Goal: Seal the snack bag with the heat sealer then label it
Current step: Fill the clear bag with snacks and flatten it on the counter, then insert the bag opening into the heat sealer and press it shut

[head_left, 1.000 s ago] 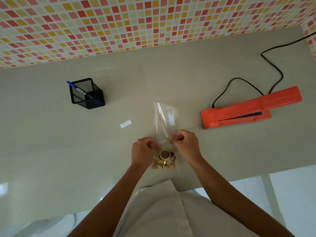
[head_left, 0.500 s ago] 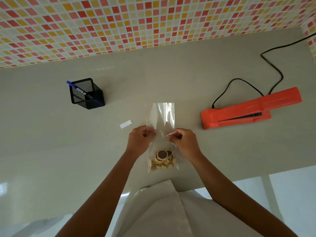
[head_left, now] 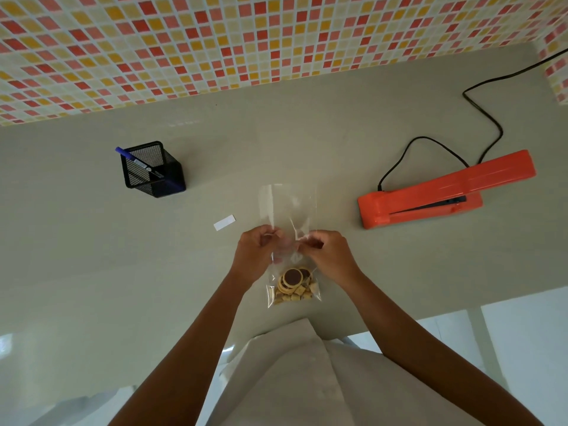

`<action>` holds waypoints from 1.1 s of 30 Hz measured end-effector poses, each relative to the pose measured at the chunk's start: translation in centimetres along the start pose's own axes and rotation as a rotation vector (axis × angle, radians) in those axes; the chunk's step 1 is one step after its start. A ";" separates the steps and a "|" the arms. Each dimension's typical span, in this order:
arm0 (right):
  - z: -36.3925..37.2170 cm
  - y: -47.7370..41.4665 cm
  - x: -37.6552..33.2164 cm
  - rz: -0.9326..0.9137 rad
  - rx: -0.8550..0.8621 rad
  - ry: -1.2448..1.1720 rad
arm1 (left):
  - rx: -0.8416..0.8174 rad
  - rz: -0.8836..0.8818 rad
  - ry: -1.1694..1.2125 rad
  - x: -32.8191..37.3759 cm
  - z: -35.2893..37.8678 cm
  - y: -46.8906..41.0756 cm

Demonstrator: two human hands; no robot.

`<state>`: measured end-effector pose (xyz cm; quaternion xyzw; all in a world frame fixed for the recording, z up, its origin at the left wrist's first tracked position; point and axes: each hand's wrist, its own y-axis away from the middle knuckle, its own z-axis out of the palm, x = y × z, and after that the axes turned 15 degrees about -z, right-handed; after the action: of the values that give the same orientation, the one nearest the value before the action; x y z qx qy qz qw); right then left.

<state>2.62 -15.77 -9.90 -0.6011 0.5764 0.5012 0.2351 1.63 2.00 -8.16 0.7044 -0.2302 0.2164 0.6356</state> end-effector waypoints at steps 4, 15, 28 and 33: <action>-0.3 0.9 0.0 -0.038 0.038 -0.045 | -0.045 0.008 0.035 0.0 0.1 0.5; -3.0 5.5 -1.2 -0.035 0.163 -0.251 | -0.304 0.051 -0.020 0.9 1.7 3.5; -10.3 12.2 3.4 -0.011 0.344 -0.126 | -0.513 0.073 -0.147 1.1 11.3 6.2; -14.5 14.2 5.7 -0.007 0.335 -0.160 | -0.508 0.088 -0.193 0.7 16.2 6.9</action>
<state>-6.70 -34.07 -5.08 -0.5136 0.6293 0.4436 0.3787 -1.74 -14.78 -3.86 0.5290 -0.3670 0.1110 0.7571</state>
